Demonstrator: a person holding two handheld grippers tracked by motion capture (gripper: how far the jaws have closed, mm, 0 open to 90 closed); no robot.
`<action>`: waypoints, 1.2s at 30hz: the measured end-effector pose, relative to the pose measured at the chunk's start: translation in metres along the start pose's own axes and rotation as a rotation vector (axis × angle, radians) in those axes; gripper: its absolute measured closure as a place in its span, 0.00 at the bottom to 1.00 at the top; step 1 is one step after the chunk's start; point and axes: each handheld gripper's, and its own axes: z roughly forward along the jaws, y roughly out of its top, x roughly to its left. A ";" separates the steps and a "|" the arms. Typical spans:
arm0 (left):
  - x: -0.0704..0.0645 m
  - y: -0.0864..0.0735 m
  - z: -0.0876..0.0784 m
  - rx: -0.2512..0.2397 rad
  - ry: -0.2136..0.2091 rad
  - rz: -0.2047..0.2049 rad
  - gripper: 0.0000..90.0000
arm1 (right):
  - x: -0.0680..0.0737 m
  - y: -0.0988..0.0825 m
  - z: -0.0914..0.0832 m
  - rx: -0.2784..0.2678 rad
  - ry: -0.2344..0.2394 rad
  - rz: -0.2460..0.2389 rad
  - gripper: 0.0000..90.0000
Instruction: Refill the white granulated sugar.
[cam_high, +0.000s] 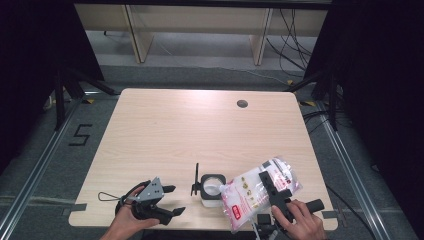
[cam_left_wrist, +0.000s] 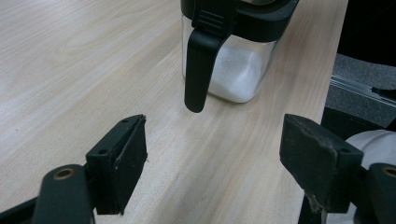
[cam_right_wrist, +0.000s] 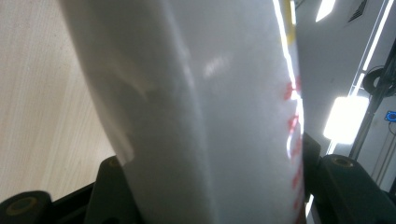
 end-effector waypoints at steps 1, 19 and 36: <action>0.000 0.000 0.000 -0.002 0.000 -0.005 0.25 | -0.006 0.001 0.002 -0.030 -0.006 -0.087 0.52; 0.001 0.000 -0.002 0.008 0.000 0.006 0.25 | -0.005 0.000 0.000 -0.018 0.003 -0.038 0.52; 0.001 0.000 -0.003 0.009 -0.001 0.007 0.25 | 0.001 -0.005 0.003 -0.033 0.021 0.025 0.55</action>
